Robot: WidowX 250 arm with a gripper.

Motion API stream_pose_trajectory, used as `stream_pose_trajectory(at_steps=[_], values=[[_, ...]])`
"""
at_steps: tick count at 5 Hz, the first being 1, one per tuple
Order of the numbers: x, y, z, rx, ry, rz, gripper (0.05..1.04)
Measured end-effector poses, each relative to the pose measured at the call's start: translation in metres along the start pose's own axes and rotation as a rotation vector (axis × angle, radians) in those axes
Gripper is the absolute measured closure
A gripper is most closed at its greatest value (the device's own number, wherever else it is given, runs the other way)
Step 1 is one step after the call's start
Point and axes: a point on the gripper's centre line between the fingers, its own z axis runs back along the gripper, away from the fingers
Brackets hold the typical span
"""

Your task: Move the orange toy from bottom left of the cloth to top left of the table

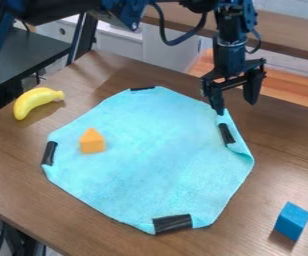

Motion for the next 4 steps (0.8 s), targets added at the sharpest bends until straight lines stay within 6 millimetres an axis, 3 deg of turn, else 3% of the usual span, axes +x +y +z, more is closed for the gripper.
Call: stream_pose_trajectory(at_steps=[1,2,3,4], values=[[-0.003,0.01,-0.022,0.047,0.031,0.008,0.083],[0.003,0.033,-0.033,0.091,0.022,0.028,0.083],[0.024,0.062,-0.004,0.024,-0.047,0.07,0.083],[0.029,0.091,0.023,-0.052,-0.076,0.108,0.083]])
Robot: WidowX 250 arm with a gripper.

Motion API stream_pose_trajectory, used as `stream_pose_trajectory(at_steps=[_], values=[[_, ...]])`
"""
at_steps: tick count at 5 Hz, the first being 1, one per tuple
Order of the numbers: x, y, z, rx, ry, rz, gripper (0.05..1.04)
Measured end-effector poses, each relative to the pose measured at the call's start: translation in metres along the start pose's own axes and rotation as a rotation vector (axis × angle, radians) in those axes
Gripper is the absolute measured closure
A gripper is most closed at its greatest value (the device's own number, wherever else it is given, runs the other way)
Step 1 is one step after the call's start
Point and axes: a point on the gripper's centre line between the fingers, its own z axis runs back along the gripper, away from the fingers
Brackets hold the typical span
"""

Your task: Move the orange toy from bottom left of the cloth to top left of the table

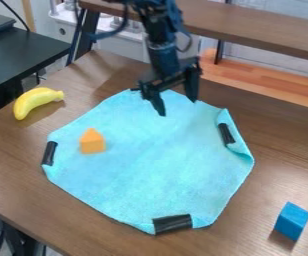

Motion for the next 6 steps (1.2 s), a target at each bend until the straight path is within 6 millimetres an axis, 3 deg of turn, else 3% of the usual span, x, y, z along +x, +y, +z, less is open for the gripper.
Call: stream_pose_trajectory(at_steps=[1,2,3,5,6], values=[[0.003,0.022,0.029,-0.059,-0.028,0.026,0.083],[0.015,0.054,0.038,-0.045,-0.058,0.047,0.083],[0.029,0.085,0.031,0.011,-0.119,0.06,0.083],[0.042,0.115,0.003,0.082,-0.178,0.019,0.083],[0.042,0.126,0.002,0.099,-0.162,0.024,0.083]])
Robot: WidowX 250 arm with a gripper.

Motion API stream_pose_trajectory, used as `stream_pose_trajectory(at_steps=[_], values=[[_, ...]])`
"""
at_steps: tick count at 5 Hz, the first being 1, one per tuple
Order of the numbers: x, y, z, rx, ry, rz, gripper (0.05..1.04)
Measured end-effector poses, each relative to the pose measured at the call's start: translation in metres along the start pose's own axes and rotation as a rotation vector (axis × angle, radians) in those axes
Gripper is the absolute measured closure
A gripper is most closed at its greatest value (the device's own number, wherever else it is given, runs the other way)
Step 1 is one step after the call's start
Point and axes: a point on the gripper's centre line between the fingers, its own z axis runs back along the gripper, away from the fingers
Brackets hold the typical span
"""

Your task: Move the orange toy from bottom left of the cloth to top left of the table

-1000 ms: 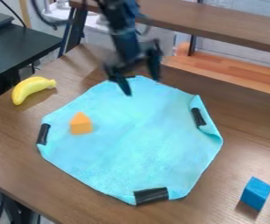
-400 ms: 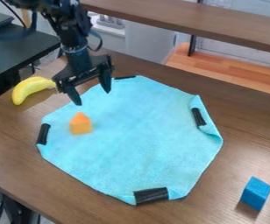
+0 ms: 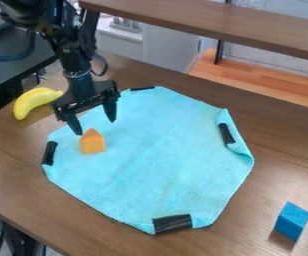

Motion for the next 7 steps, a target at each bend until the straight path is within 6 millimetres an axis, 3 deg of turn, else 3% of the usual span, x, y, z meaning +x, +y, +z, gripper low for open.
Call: stream_pose_trajectory(at_steps=[2,4,5,6,7], values=[[-0.003,0.013,0.003,0.153,0.01,-0.042,0.083],[-0.01,0.011,-0.017,0.152,0.002,-0.08,0.083],[-0.013,0.01,-0.023,0.139,0.015,-0.078,0.131],[-0.016,0.015,-0.029,0.101,0.018,-0.06,0.368],[-0.016,0.017,-0.029,0.076,0.049,-0.032,0.378]])
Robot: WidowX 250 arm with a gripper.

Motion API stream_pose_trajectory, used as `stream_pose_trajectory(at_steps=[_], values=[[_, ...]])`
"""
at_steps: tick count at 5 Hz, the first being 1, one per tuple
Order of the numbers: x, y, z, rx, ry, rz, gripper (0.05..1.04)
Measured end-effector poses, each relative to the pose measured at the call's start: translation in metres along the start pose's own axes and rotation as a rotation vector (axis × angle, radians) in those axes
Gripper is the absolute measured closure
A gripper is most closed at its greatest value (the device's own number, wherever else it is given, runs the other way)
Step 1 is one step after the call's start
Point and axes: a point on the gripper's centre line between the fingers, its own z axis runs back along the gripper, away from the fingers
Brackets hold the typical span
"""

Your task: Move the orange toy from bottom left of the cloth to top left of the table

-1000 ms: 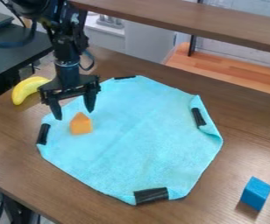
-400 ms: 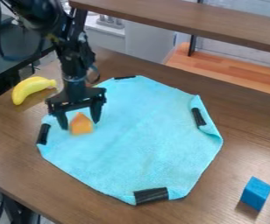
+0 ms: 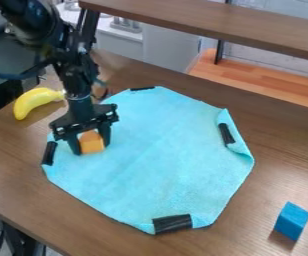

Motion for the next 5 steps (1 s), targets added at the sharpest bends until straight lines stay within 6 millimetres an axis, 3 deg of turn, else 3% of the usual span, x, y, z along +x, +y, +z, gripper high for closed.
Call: stream_pose_trajectory(at_steps=[1,3,5], values=[[0.004,0.002,0.012,-0.028,0.014,0.031,0.379],[0.048,-0.01,0.049,-0.109,0.014,0.184,0.379],[0.094,-0.025,0.037,-0.091,0.017,0.339,0.379]])
